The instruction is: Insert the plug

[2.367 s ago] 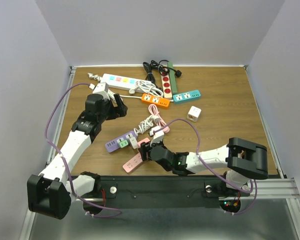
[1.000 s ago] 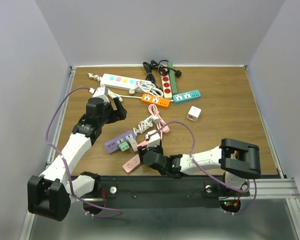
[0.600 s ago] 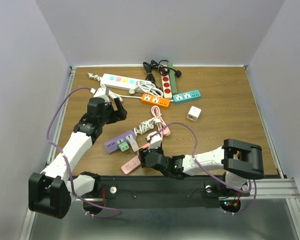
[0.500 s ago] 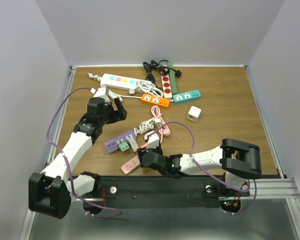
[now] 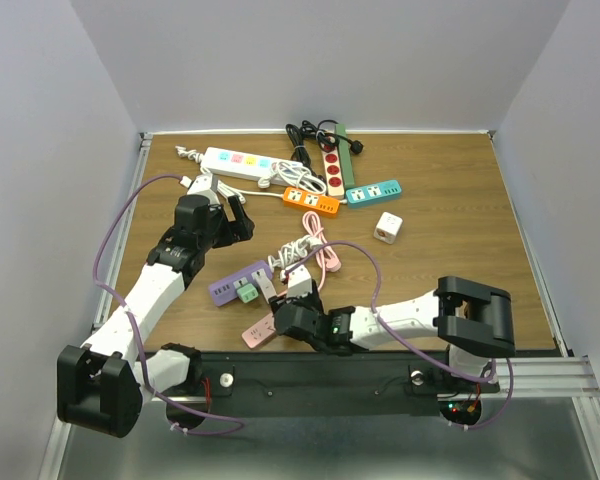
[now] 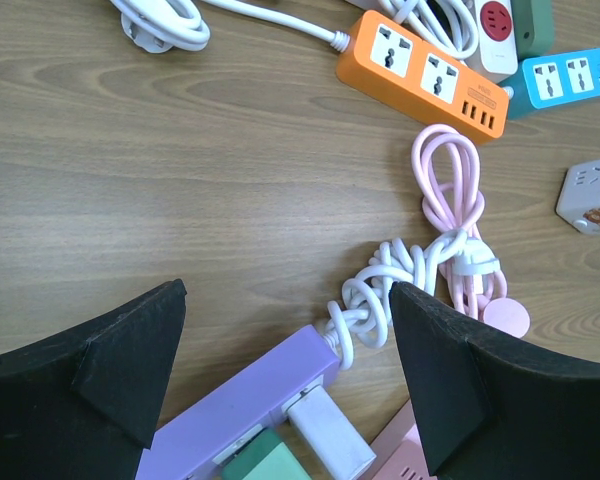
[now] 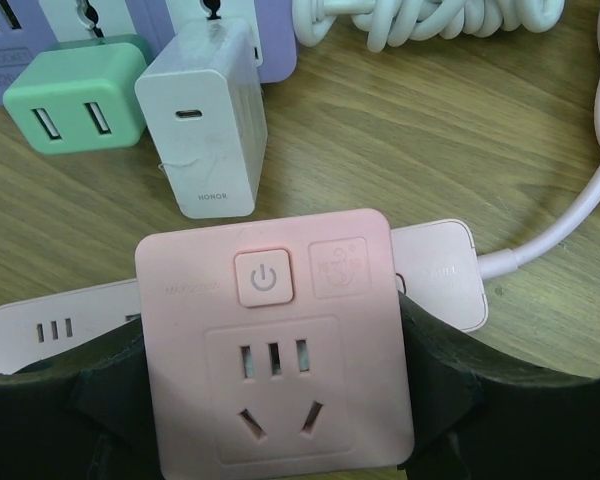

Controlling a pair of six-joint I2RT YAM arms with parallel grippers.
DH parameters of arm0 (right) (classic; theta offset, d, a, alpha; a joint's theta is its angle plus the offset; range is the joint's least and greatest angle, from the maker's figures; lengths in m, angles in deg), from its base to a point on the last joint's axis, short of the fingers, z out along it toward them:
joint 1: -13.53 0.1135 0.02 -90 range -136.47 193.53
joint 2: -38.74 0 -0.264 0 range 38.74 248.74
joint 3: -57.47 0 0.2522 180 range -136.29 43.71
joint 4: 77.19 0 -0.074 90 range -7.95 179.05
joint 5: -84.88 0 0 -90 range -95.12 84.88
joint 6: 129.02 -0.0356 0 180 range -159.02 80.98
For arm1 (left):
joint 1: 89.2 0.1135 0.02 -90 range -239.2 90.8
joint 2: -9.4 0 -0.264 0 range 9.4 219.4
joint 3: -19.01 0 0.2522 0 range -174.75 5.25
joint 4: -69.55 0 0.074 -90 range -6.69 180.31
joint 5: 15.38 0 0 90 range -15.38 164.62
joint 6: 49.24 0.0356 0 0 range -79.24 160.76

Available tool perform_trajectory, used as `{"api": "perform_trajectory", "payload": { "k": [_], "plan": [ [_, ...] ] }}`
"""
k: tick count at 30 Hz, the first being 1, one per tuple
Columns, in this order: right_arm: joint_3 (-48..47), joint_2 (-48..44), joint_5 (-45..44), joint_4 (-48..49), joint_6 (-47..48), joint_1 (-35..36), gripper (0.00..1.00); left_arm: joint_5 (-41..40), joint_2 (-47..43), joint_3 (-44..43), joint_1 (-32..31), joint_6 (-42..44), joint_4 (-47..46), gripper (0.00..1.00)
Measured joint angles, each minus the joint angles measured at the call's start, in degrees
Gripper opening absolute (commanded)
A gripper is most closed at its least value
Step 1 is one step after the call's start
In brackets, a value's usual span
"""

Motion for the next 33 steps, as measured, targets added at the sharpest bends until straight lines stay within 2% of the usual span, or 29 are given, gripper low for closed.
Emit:
{"api": "perform_trajectory", "payload": {
  "k": [19, 29, 33],
  "plan": [
    [2.1, -0.2, -0.09, 4.09, 0.26, 0.11, 0.0, 0.04, -0.9, 0.0, 0.0, 0.02, 0.0, 0.93],
    [-0.46, 0.81, -0.11, 0.48, -0.28, 0.11, 0.0, 0.22, -1.49, 0.17, 0.0, 0.04, -0.02, 0.93],
    [-3.93, 2.64, -0.2, -3.96, -0.17, 0.11, 0.0, 0.35, -1.92, 0.48, 0.0, 0.02, -0.02, 0.93]
  ]
}}
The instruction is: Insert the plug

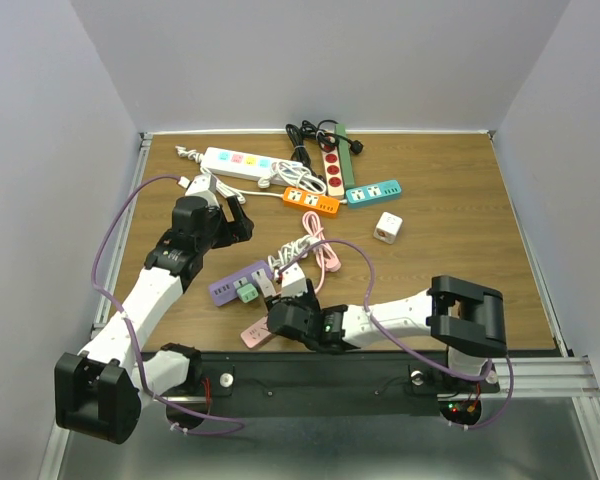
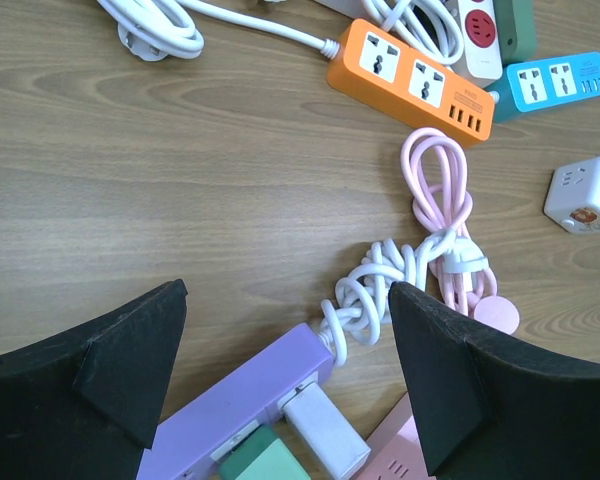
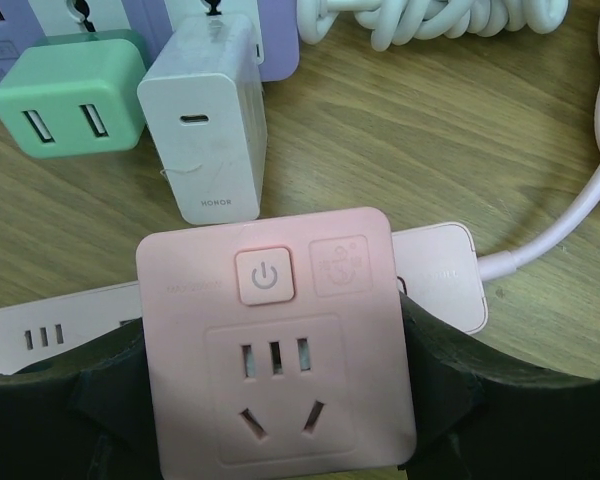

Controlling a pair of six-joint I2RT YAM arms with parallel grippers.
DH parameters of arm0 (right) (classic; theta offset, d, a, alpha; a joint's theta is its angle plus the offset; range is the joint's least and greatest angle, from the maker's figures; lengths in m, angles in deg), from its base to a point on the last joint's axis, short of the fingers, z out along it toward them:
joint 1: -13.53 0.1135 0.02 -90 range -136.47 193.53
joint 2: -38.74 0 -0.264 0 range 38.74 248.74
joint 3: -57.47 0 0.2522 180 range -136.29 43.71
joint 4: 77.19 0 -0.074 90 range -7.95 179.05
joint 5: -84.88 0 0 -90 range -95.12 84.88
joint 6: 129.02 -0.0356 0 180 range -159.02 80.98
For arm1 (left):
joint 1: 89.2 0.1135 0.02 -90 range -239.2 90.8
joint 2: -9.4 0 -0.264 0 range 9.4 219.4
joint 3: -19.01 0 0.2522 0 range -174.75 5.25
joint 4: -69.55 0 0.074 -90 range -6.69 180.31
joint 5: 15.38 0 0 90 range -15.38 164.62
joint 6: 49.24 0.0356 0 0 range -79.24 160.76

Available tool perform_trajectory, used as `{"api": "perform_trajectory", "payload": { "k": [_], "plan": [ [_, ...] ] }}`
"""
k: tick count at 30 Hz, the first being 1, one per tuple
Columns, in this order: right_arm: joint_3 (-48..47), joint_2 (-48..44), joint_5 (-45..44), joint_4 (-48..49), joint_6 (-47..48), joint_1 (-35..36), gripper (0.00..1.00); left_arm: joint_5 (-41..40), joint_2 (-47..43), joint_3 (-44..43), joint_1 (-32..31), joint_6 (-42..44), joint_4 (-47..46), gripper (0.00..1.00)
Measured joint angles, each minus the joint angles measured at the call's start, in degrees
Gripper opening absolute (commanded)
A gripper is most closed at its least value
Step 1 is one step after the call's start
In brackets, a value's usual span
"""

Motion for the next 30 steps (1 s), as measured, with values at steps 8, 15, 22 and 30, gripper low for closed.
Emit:
{"api": "perform_trajectory", "payload": {
  "k": [8, 15, 22, 30],
  "plan": [
    [5.03, -1.62, 0.02, 7.96, -0.39, 0.0, 0.01, 0.5, 0.0, 0.04, 0.0, 0.02, -0.04, 0.93],
    [0.48, 1.4, 0.09, 6.05, 0.46, 0.09, 0.0, 1.18, 0.0, 0.04, 0.0, 0.02, -0.39, 0.93],
    [-1.68, 2.14, 0.79, 2.91, 0.46, 0.09, 0.01, 1.38, -0.28, 0.04, 0.0, 0.04, -0.42, 0.92],
    [-4.28, 2.54, 0.81, -2.38, -0.96, 0.04, 0.55, 1.38, -1.73, 0.11, 0.0, 0.02, -0.44, 0.92]
  ]
}}
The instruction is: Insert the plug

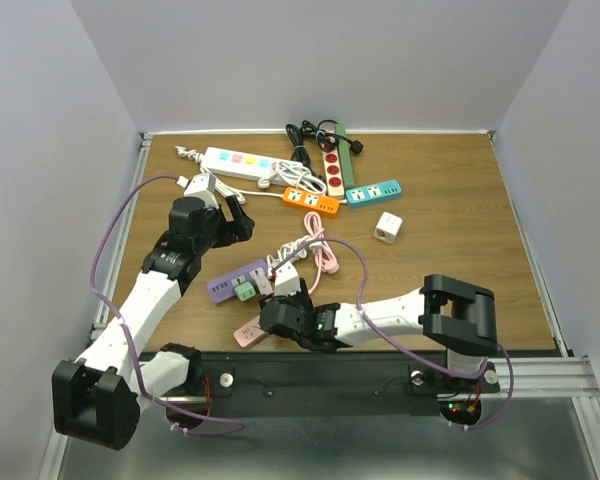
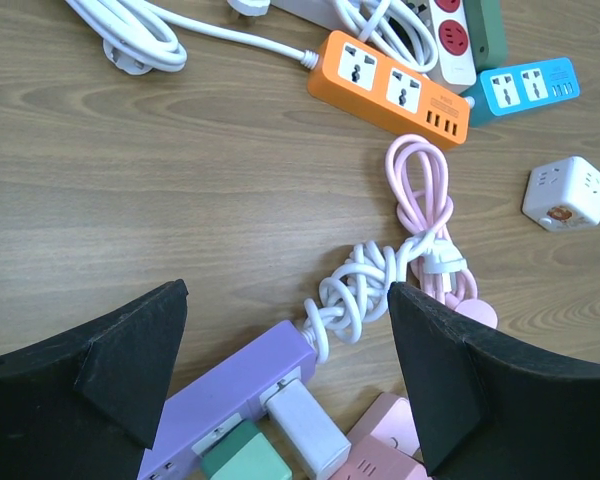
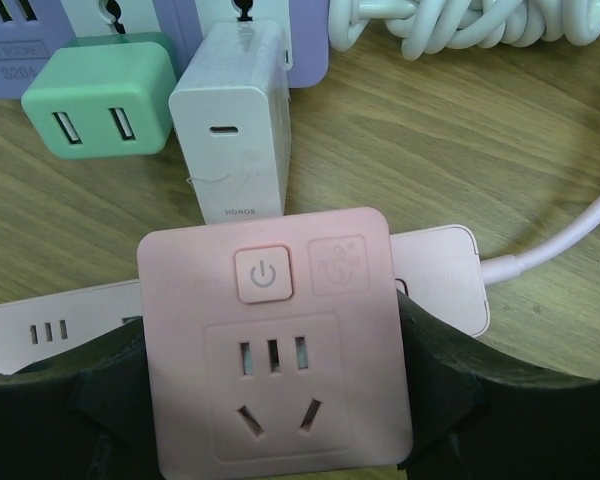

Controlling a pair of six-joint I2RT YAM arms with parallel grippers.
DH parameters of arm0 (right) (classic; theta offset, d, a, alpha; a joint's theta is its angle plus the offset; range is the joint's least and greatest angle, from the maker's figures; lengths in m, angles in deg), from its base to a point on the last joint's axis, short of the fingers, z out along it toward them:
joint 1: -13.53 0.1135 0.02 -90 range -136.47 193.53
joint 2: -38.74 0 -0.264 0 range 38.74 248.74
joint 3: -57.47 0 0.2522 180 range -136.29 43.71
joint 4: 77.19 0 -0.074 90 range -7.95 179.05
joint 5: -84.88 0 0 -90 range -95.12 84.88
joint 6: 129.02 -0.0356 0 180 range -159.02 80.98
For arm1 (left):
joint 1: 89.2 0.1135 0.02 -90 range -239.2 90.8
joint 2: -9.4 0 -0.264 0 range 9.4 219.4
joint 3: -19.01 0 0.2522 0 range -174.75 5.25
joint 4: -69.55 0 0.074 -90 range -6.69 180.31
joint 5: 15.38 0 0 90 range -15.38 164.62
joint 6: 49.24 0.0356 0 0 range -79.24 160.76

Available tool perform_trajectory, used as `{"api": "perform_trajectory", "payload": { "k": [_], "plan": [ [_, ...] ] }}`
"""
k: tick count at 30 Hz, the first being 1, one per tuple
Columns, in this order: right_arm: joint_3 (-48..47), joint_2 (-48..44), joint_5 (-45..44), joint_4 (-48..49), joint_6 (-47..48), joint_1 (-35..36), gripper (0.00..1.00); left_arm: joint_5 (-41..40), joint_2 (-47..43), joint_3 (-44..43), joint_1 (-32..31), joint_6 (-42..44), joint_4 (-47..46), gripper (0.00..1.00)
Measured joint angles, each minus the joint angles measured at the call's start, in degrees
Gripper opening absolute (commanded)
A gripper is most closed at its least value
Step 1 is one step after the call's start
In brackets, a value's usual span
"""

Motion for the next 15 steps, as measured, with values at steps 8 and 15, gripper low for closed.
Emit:
{"api": "perform_trajectory", "payload": {
  "k": [8, 15],
  "plan": [
    [0.26, -3.69, 2.47, -2.78, -4.52, 0.04, 0.73, 0.0, -0.79, 0.02, 0.0, 0.0, 0.0, 0.92],
    [4.55, -10.27, 8.7, -5.38, -12.33, 0.79, 0.84, 0.0, -1.77, 0.04, 0.0, 0.0, -0.02, 0.92]
  ]
}}
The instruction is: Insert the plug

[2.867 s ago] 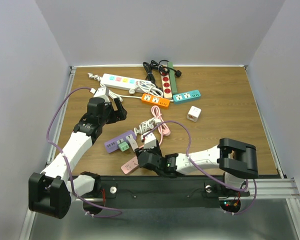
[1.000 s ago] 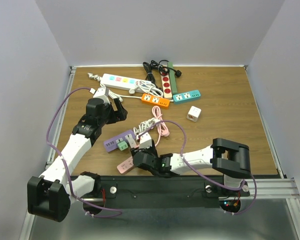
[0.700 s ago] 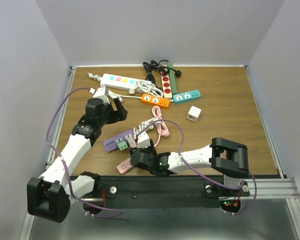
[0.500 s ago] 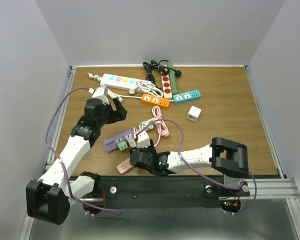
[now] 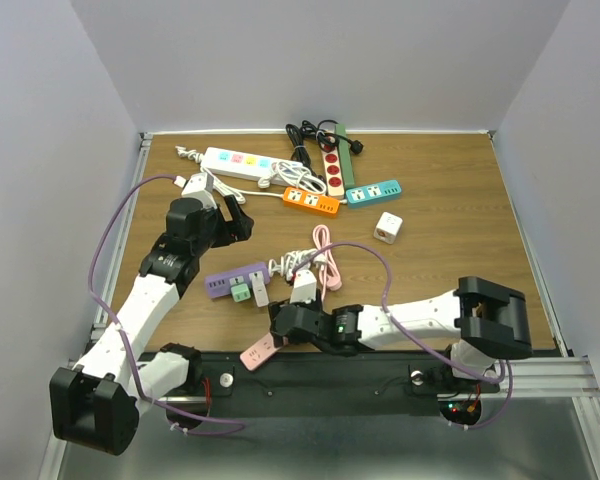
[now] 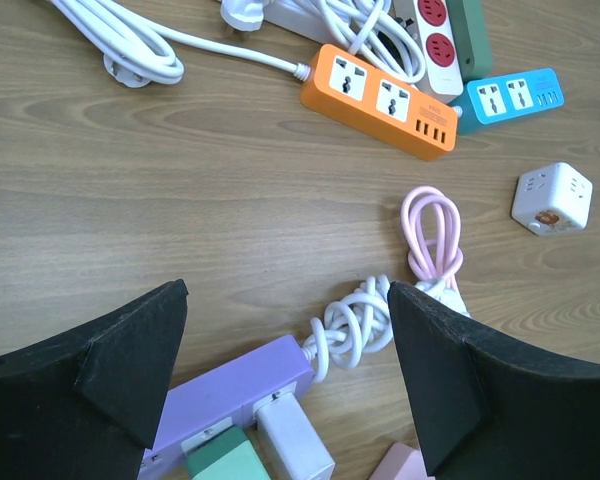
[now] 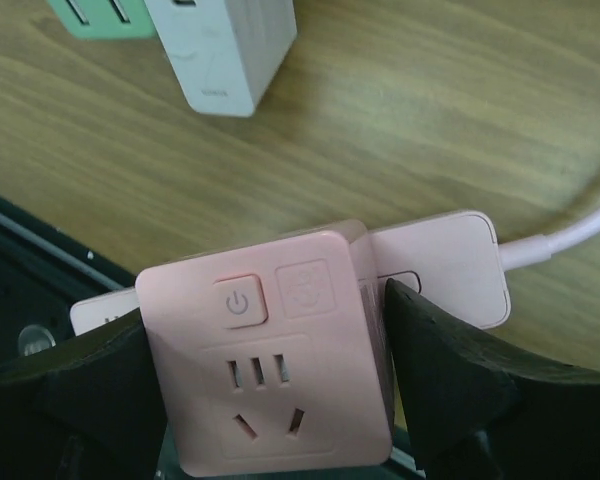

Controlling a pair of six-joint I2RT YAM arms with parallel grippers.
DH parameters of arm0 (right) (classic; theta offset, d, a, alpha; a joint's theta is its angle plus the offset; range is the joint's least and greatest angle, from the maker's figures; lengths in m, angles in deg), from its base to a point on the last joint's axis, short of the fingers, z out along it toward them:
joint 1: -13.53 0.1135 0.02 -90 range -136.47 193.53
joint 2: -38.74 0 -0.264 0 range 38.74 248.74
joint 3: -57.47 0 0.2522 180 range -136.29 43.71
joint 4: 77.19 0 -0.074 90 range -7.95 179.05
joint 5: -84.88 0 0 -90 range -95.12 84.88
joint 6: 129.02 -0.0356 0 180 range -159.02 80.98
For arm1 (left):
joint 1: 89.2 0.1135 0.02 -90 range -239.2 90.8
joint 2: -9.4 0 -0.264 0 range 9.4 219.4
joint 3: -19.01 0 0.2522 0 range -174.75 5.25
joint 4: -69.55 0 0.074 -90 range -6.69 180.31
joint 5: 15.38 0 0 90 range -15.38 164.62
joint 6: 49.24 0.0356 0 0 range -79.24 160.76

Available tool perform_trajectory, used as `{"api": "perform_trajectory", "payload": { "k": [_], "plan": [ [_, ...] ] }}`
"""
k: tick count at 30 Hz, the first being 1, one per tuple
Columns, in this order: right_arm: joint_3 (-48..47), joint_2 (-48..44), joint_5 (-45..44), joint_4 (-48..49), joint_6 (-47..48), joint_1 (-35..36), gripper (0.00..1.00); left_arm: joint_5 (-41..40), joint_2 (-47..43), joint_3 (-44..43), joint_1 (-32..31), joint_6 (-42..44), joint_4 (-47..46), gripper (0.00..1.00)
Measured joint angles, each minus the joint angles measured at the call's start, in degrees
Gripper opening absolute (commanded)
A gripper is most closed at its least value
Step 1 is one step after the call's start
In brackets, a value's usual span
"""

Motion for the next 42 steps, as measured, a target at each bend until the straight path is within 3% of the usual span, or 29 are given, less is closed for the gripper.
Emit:
{"api": "perform_trajectory", "payload": {
  "k": [7, 18, 28, 30, 34, 37, 42],
  "plan": [
    [2.89, -3.91, 6.54, -5.31, -4.59, 0.76, 1.0, 0.0, -0.22, 0.02, 0.0, 0.0, 0.0, 0.92],
    [4.63, -8.17, 8.24, -12.55, -5.57, 1.4, 1.0, -0.02, -0.63, 0.24, 0.0, 0.0, -0.07, 0.92],
    [2.62, -26.86, 1.97, -17.55, -3.78, 0.63, 1.0, -0.26, -0.79, 0.24, -0.07, 0.02, -0.09, 0.92],
    [2.56, -29.53, 1.33, -17.99, -3.08, -1.62, 1.0, -0.55, -1.46, 0.24, -0.52, 0.13, -0.09, 0.92],
    [2.51, -30.6, 0.17, -18.36, 1.27, -13.77, 1.0, -2.43, -3.76, 0.24, -3.91, 0.46, -0.11, 0.92],
    [1.73, -25.18, 0.63, -18.58, 6.19, -21.97, 1.0, -6.43, -5.88, 0.24, -11.69, 0.94, -0.11, 0.92],
    [1.07, -15.54, 3.48, -17.57, 13.05, -29.92, 1.0, -10.64, -8.17, 0.28, -23.65, 1.11, 0.63, 0.91]
  ]
}}
